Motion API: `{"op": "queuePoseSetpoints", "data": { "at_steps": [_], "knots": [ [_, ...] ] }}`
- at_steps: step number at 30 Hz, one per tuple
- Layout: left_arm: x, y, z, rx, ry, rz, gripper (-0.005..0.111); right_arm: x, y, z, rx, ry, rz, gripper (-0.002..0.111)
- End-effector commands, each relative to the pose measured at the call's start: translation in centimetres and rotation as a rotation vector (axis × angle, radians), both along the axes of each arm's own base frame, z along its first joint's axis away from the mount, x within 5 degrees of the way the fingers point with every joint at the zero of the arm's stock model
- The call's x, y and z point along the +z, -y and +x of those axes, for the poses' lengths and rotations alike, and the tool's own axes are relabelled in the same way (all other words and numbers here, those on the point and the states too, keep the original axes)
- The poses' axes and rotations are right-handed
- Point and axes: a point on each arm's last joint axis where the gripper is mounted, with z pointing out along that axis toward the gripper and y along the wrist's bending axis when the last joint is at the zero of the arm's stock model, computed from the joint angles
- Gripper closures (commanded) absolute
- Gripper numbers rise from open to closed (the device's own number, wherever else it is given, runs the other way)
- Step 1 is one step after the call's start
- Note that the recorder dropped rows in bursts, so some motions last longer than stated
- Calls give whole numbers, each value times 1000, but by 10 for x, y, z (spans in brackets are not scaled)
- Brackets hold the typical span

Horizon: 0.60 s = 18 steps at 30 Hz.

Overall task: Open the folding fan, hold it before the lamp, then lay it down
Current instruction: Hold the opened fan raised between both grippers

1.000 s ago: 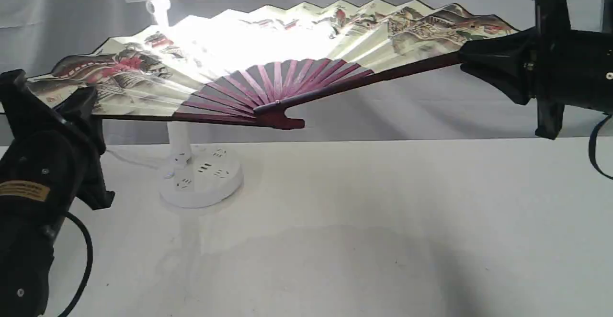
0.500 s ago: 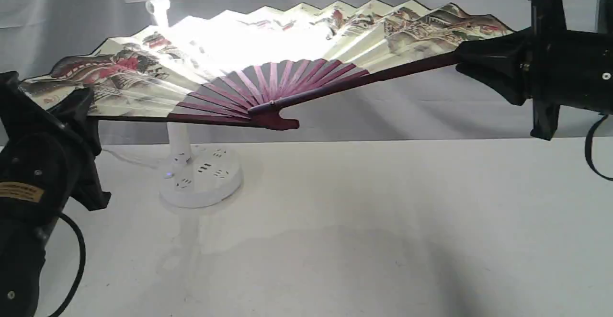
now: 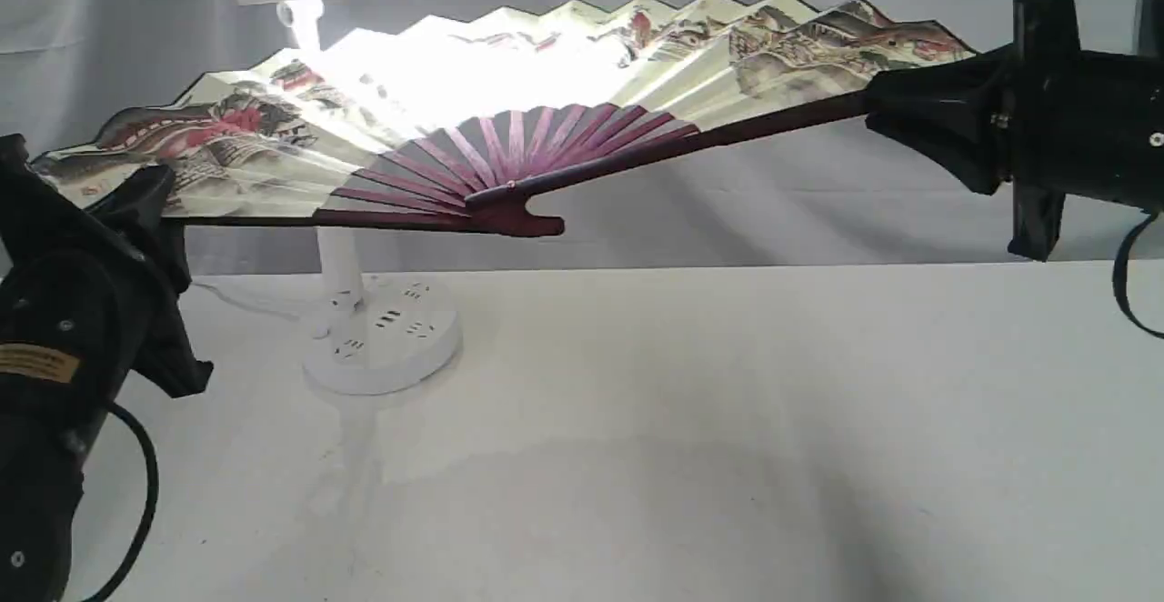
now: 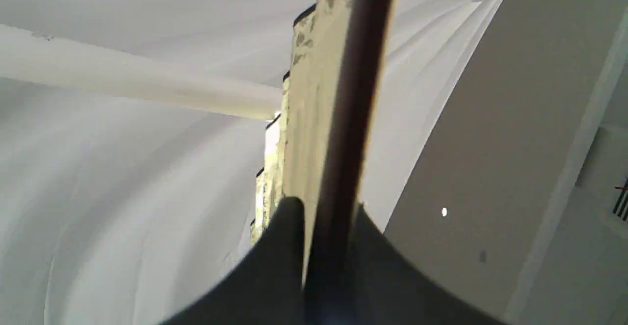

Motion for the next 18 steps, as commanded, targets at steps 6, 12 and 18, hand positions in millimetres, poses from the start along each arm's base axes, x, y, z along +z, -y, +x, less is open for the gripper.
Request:
{"op": "queuePoseSetpoints", "data": {
  "at_steps": [6, 12, 18],
  "knots": [
    [14, -14, -2, 89, 92, -125, 107, 14, 3, -8, -34, 53, -92, 108],
    [14, -14, -2, 90, 91, -122, 107, 13, 3, -8, -36, 50, -93, 108],
    [14, -14, -2, 90, 91, -122, 107, 12, 4, -8, -42, 48, -95, 108]
  ]
}}
